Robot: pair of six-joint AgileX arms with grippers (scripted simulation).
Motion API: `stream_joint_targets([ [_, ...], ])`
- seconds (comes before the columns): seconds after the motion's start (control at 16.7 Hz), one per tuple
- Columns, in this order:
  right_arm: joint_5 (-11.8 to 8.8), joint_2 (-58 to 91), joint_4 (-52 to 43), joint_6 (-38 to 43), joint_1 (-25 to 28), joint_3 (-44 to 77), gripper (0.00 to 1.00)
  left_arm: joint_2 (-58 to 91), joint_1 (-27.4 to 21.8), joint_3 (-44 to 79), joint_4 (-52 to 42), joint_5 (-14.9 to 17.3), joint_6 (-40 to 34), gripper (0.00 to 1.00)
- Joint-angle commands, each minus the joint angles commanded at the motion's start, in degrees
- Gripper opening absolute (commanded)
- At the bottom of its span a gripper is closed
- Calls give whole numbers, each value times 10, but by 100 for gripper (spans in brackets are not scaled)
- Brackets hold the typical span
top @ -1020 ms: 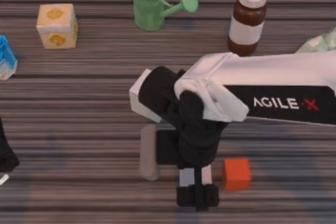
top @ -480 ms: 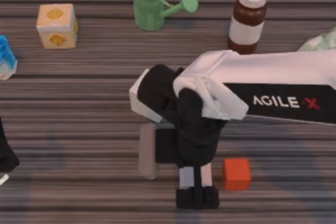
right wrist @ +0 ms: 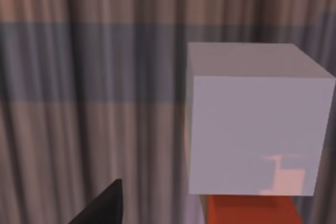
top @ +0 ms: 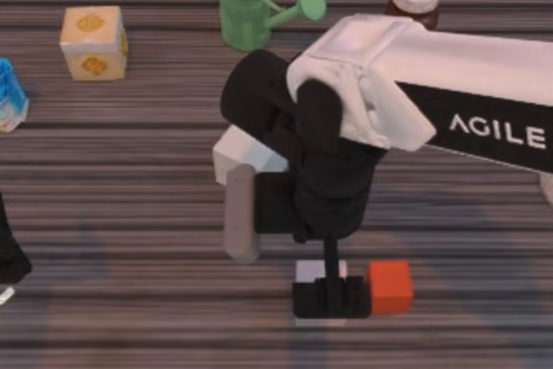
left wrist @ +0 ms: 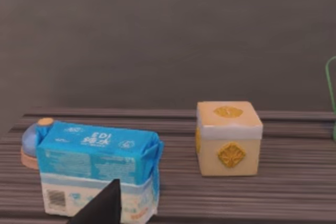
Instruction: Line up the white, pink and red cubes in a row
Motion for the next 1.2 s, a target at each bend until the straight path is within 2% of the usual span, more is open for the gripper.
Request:
stream_joint_targets([
  [0.3, -1, -2, 5, 1, -4, -5, 100, 6, -3, 6, -5, 1, 1, 100],
  [0.54, -7, -68, 53, 21, -37, -52, 100, 85, -38, 87, -80, 16, 9, 100],
  [0.84, -20, -252, 166, 80, -122, -182, 100, 307, -111, 316, -266, 34, 23, 100],
  [1.2, -30, -576, 338, 191, -262, -429, 100, 721, -201, 678, -541, 46, 33, 100],
])
